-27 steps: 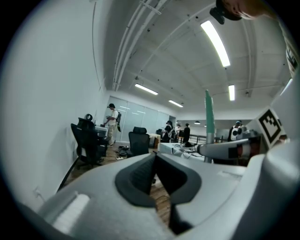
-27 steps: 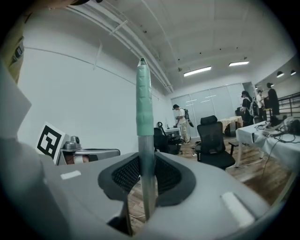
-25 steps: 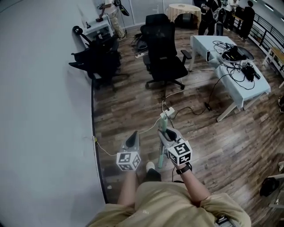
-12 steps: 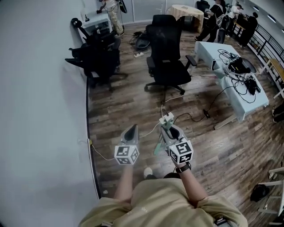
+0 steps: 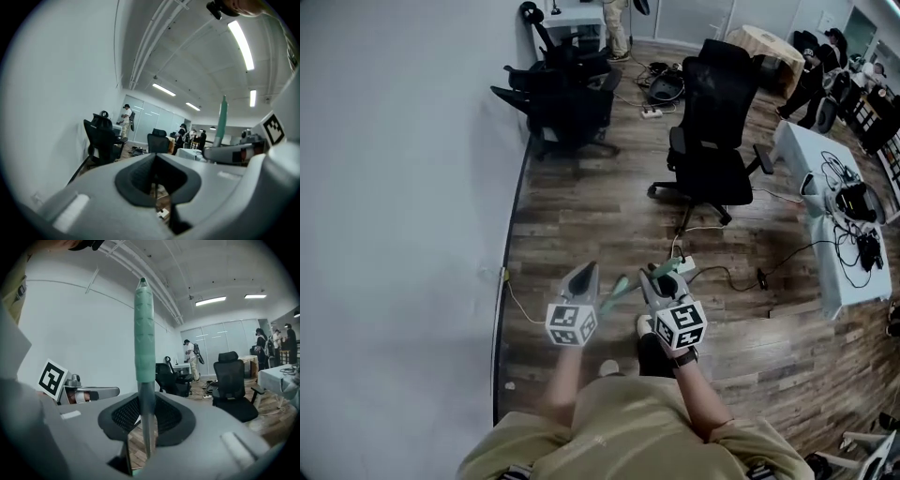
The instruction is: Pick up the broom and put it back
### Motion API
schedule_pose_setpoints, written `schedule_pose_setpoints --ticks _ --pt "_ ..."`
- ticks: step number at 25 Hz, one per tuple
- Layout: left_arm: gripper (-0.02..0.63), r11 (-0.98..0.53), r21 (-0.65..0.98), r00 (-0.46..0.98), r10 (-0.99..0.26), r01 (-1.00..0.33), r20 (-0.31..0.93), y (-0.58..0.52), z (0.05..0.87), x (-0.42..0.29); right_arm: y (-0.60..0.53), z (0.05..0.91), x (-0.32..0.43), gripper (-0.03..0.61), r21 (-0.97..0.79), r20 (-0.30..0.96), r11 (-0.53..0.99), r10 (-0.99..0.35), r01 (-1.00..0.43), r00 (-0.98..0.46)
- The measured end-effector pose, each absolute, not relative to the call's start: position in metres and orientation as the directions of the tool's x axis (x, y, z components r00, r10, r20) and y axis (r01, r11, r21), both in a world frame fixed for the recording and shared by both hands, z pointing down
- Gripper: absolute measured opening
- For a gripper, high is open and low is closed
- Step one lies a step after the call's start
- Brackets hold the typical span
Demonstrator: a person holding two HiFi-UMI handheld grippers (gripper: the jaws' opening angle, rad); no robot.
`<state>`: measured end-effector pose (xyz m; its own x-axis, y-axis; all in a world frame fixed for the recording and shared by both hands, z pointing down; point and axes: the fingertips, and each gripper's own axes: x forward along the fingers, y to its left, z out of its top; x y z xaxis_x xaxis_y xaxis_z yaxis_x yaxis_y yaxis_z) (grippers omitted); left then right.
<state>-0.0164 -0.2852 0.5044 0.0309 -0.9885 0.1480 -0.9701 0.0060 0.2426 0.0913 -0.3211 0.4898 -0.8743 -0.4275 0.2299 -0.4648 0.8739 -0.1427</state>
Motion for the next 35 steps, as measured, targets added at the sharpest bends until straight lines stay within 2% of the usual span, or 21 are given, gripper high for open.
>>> schedule_pose_setpoints --ticks 9,14,18,26,35 --pt "0.000 0.181 0.139 -0.156 -0.972 -0.974 0.174 -0.373 0.492 -0.053 -0.421 0.461 0.030 0.083 -0.154 0.112 0.955 -0.237 -0.253 -0.965" --pt "0.000 0.174 0.091 -0.160 -0.976 -0.981 0.148 -0.433 0.466 -0.027 -0.478 0.448 0.037 0.084 -0.137 0.078 0.964 -0.219 -0.228 -0.973" --pt "0.000 0.221 0.103 -0.200 -0.962 -0.970 0.188 -0.449 0.480 -0.025 -0.499 0.457 0.038 0.087 -0.138 0.104 0.969 -0.190 -0.204 -0.976" --pt "0.000 0.099 0.142 -0.072 -0.980 -0.985 0.184 -0.545 0.490 -0.033 -0.592 0.466 0.050 0.086 -0.148 0.125 0.921 -0.343 -0.359 -0.931" --pt "0.000 0.016 0.151 0.007 -0.988 -0.988 0.151 -0.592 0.475 -0.065 -0.625 0.460 0.041 0.086 -0.126 0.132 0.875 -0.452 -0.467 -0.882"
